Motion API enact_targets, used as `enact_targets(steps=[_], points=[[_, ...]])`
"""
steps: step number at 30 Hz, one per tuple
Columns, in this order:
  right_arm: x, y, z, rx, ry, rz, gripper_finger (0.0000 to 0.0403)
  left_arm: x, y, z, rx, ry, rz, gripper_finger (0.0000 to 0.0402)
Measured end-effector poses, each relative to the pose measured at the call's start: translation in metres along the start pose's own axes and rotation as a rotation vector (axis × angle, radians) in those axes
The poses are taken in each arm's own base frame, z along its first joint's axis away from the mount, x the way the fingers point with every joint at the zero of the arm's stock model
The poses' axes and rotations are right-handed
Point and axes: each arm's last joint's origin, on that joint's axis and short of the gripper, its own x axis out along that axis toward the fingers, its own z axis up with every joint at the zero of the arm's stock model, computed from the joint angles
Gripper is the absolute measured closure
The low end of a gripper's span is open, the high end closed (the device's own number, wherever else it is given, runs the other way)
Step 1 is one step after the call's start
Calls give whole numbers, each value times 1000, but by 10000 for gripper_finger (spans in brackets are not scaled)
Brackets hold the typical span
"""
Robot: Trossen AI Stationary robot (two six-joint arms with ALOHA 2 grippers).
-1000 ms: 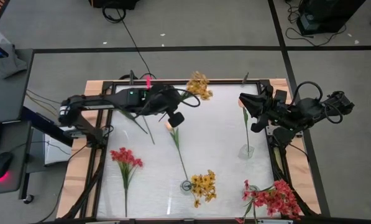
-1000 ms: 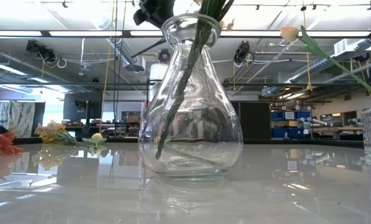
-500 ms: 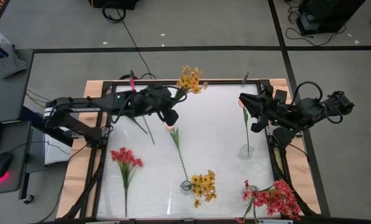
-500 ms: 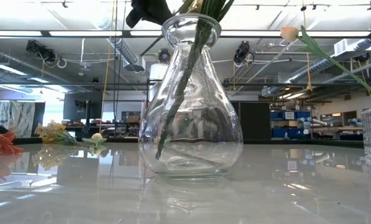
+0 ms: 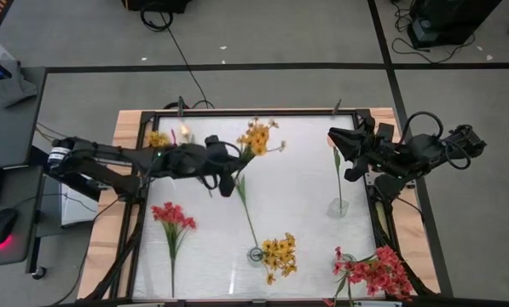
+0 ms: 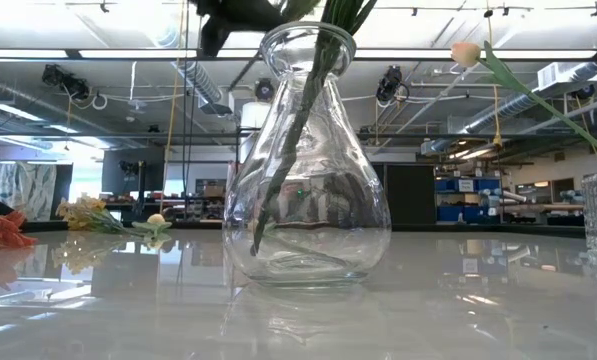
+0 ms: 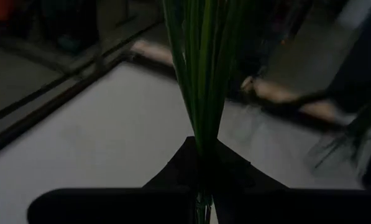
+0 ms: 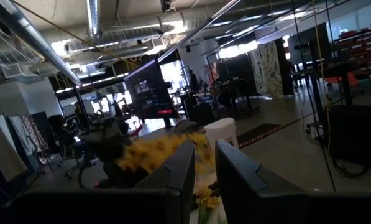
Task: Sort flowers into vase by color
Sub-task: Put the right yellow flowers into the bottom left transparent vase
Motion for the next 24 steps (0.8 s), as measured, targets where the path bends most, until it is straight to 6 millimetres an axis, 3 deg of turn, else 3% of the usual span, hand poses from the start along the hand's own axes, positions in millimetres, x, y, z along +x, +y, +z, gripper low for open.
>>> enact_targets(steps=[5,13,24], points=[[0,0,0,0,0,0,328,1,-7,-13,68,-2,-58,372],[0,0,0,0,0,0,328,-7,-28,-19,241,-17,-154,372],[0,0,0,0,0,0,328,-16,-46,-25,248,-40,-230,372]])
